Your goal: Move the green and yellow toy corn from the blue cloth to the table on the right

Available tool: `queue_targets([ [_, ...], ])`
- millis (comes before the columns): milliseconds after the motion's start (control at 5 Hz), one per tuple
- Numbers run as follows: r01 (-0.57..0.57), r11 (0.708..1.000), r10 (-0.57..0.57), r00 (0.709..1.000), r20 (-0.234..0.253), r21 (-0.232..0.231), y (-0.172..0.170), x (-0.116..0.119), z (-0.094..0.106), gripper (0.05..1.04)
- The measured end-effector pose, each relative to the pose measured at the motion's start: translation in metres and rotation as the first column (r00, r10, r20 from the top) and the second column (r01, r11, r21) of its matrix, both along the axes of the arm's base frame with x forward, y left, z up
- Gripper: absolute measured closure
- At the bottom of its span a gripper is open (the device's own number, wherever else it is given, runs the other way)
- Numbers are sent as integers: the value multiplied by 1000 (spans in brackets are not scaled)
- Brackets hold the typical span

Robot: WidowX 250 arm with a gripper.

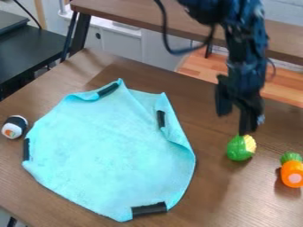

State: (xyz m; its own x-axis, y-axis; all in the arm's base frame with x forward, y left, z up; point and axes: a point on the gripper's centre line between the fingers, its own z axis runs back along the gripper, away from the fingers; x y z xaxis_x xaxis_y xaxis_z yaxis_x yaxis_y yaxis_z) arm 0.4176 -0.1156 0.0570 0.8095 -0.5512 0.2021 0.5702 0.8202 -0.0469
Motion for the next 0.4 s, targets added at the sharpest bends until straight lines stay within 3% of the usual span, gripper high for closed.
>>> queue_targets([
  [200, -14, 997, 18, 999, 46, -73, 25, -11, 41, 83],
  [400, 1, 993, 7, 998, 66, -118, 52, -36, 78, 83],
])
